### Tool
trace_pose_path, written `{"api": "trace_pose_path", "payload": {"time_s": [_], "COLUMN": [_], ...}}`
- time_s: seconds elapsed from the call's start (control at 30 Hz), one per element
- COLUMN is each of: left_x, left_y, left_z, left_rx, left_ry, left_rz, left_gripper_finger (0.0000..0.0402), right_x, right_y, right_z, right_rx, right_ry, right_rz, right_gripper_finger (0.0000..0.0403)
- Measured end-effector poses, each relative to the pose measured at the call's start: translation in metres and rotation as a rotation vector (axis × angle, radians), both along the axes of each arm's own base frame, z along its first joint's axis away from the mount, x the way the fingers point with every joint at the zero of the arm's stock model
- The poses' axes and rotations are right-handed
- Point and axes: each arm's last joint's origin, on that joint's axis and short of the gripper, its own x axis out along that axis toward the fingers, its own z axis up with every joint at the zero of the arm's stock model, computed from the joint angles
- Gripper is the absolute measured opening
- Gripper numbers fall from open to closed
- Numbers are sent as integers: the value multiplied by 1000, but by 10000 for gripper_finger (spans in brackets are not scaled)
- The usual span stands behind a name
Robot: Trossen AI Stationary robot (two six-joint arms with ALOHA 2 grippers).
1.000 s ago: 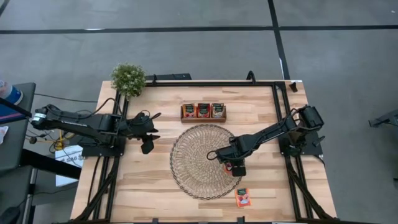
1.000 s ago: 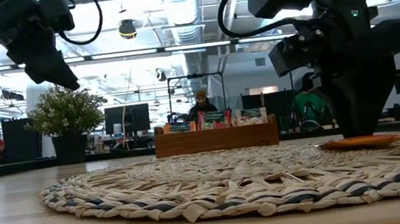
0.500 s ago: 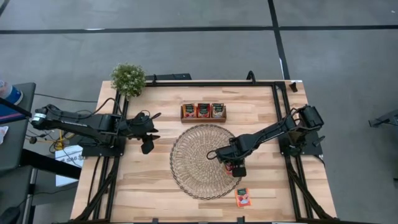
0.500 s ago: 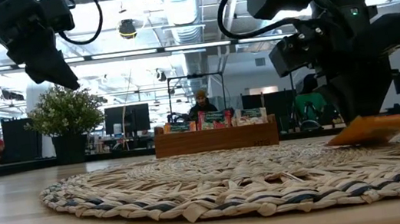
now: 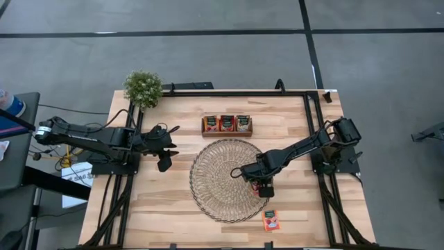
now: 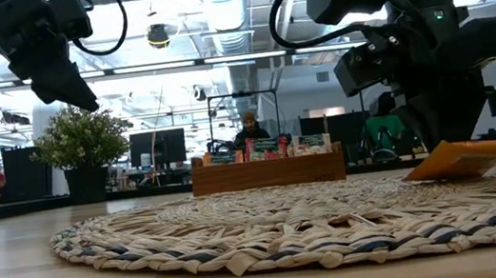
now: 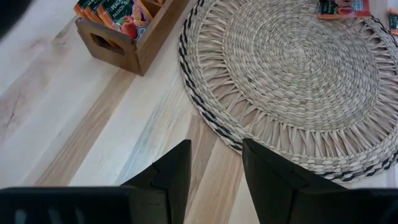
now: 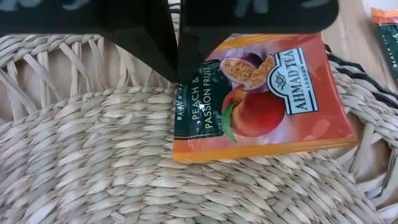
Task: Pick & Place Tea
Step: Put the orange tea bag into the left section of the wooden organizer
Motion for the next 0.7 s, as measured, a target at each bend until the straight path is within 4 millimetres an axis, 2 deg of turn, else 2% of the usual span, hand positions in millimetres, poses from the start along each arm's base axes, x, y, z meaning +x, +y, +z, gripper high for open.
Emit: {"api": "trace_pose_path", "payload": {"time_s": [0.2,0.7], "left_x": [0,6], "left_y": [0,-2], "left_z": [0,6], "left_rx": [0,-19], "left_ry": [0,-81], "left_rz": [0,-44], "left_gripper_finger": [136,136], "right_x": [1,16], "right_y": [0,-2], "right_z": [3,32], "right_rx": [-4,-52], "right_ry": [5,-47], "right_rz": [-9,11], "right_gripper_finger": [0,0]}}
